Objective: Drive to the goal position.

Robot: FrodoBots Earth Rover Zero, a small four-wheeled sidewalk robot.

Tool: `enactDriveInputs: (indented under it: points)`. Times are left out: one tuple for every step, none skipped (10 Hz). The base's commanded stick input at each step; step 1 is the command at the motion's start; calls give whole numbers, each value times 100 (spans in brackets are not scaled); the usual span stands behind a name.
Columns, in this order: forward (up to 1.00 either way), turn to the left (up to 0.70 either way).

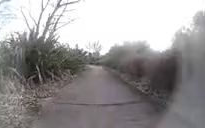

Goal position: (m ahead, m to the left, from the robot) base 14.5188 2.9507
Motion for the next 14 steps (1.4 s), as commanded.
enactDriveInputs:
  points:
    - [70,0]
    - [70,0]
    - [70,0]
    - [70,0]
    - [70,0]
    - [70,0]
    - [70,0]
    - [70,0]
    - [70,-1]
    - [70,-3]
    - [70,-20]
    - [70,-35]
    - [70,-35]
    - [70,-35]
